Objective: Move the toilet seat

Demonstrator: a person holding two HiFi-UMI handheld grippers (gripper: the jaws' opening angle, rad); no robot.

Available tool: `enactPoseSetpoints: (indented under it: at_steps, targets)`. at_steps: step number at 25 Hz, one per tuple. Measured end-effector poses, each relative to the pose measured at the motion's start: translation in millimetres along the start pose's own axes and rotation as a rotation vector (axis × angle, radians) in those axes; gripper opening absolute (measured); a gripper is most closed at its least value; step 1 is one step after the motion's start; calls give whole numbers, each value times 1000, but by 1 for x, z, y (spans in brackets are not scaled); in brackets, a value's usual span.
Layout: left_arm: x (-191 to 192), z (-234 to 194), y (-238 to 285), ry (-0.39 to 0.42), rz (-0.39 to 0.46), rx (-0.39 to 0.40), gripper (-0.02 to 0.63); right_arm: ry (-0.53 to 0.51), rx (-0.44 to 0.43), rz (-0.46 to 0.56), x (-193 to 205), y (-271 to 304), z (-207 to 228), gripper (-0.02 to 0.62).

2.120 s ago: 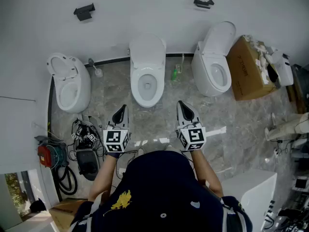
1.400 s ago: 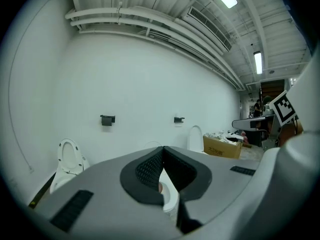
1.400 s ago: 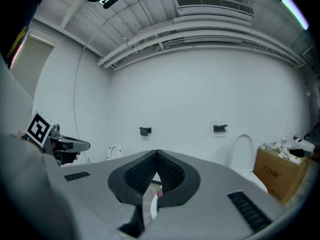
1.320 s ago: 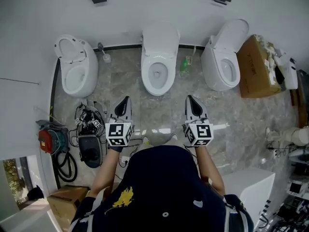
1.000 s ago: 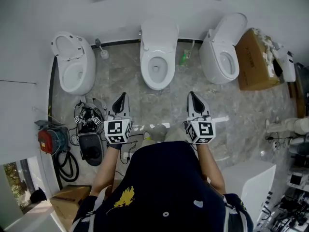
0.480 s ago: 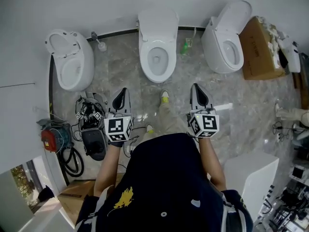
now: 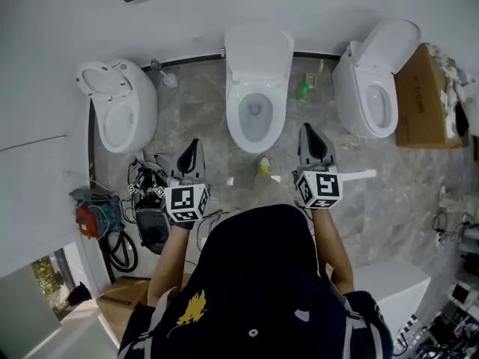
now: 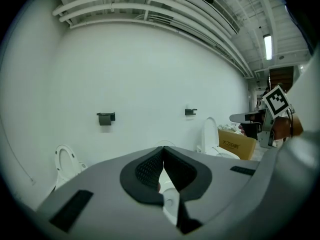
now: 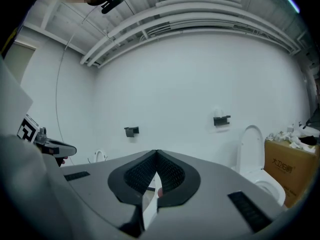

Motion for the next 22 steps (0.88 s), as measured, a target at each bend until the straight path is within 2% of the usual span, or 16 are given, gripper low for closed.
enactPoseSetpoints:
  at_steps: [4,10,17,22]
  targets:
    - [-23,-4,60,27,-14,-16,18,22,-35,-7,-12,51,26,28]
    - [-41,-14,100,36,-26,-77,18,59,-66,-48,-9,108,59,26]
    - [-28,-25,125,3,-44,-80,18,48,-69,-106,7,132,65,27]
    - [-16,-37,152,-16,-36,-35,18,27,-59,-145,25,147,56,28]
Point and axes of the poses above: the fingertips, and each gripper's own axes: y forward along the fingers, z to its right, x out of its underside, the point moved 5 cm from there along -y, backward along the fingers, and after that the axes turned 11 degrees about x, right-handed, at the moved point
